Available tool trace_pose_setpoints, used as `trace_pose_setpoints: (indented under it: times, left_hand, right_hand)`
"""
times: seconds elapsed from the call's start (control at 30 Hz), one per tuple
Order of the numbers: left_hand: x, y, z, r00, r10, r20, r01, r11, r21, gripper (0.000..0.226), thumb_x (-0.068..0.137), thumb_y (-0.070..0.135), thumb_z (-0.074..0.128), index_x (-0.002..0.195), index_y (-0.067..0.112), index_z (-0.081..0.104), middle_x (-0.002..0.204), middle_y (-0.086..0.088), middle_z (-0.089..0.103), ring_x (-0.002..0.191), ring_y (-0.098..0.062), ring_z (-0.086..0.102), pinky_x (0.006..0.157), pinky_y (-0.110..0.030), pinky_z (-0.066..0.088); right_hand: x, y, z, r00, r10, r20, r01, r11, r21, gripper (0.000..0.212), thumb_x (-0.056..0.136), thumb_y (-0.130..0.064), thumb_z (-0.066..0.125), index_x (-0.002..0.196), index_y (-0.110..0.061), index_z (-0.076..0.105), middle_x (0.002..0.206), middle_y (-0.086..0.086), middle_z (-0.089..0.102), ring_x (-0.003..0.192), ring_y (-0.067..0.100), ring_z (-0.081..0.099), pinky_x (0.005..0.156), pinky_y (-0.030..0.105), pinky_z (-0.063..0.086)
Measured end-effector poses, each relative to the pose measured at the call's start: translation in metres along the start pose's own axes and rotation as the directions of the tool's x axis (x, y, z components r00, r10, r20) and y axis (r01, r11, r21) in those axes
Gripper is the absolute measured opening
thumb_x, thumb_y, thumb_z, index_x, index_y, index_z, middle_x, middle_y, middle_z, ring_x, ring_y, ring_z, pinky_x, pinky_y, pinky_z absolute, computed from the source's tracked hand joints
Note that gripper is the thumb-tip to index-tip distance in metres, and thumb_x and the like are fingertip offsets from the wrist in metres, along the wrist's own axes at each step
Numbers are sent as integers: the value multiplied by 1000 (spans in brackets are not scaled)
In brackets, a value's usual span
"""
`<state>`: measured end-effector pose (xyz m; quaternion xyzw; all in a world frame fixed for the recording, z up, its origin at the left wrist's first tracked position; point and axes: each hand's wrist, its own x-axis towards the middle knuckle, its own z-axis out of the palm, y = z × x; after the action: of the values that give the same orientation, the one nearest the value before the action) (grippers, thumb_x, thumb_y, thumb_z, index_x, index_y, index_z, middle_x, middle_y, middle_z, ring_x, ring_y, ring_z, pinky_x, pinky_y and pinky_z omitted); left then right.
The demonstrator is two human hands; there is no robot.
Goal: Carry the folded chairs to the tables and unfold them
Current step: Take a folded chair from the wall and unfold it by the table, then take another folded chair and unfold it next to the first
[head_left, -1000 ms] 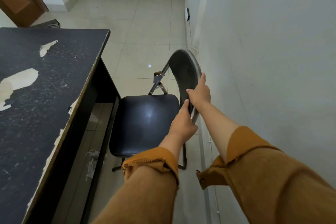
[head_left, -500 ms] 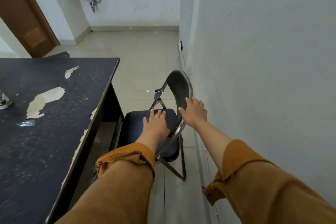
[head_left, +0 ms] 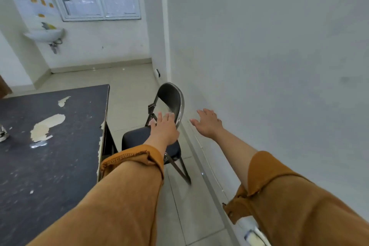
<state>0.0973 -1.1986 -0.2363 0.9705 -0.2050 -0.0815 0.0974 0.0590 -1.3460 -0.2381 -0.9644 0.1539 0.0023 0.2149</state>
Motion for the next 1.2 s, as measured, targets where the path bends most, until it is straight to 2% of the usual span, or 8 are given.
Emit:
trace_pose_setpoints:
  times: [0.13, 0.4, 0.53, 0.73, 0.93, 1.07, 1.2]
  left_hand:
    - [-55, 6, -2, 999, 24, 32, -25, 999, 24, 66, 99, 20, 39, 152, 10, 1, 161, -7, -2, 146, -30, -13, 117, -52, 2]
    - [-153, 24, -11, 1000, 16, -26, -16, 1000, 5, 67, 98, 20, 40, 152, 10, 2, 161, -7, -1, 147, -30, -13, 118, -52, 1]
    - [-215, 36, -9, 996, -44, -83, 43, 999, -8, 68, 98, 26, 41, 152, 11, 2, 161, -6, -1, 147, -30, -12, 117, -51, 2]
    - [-343, 21, -5, 957, -253, -142, 255, 967, -4, 70, 99, 31, 41, 152, 11, 1, 161, -3, -1, 147, -27, -13, 117, -50, 0]
    - [-480, -30, -20, 850, -495, -178, 497, 867, -38, 71, 99, 34, 41, 153, 13, -1, 161, 1, -5, 147, -24, -16, 117, -49, -2]
    - [-573, -62, -32, 747, -620, -238, 628, 777, -52, 71, 99, 33, 42, 153, 13, 0, 161, 0, -3, 147, -24, -15, 117, -49, -1]
    - [-659, -86, -28, 660, -696, -281, 710, 701, -66, 70, 99, 32, 42, 153, 13, 2, 161, 0, 0, 147, -24, -14, 118, -49, 0]
  right_hand:
    - [-68, -4, -4, 1000, 6, -7, -6, 1000, -5, 60, 100, -44, 32, 151, -15, 18, 158, 10, 15, 145, 30, 10, 115, 49, 15]
    - [-169, 0, -21, 1000, -5, -8, 5, 1000, -11, 58, 101, -42, 31, 151, -14, 19, 158, 10, 16, 146, 28, 9, 115, 48, 15]
    - [-221, -1, -25, 997, -71, 10, 72, 997, -32, 58, 101, -42, 31, 150, -13, 22, 157, 10, 19, 144, 28, 13, 114, 47, 18]
    - [-306, -31, -12, 966, -255, 52, 257, 966, -36, 58, 99, -46, 34, 147, -13, 28, 155, 7, 26, 143, 27, 19, 112, 47, 24]
    - [-394, -117, 12, 865, -475, 164, 476, 879, 33, 58, 100, -46, 33, 149, -16, 26, 155, 6, 24, 144, 27, 16, 114, 50, 20]
    - [-466, -180, 36, 749, -625, 222, 628, 775, 63, 60, 100, -47, 31, 151, -17, 21, 159, 4, 16, 147, 26, 5, 115, 50, 16]
    - [-537, -226, 58, 650, -723, 234, 721, 684, 110, 58, 100, -45, 32, 150, -16, 24, 158, 6, 19, 147, 27, 6, 114, 52, 15]
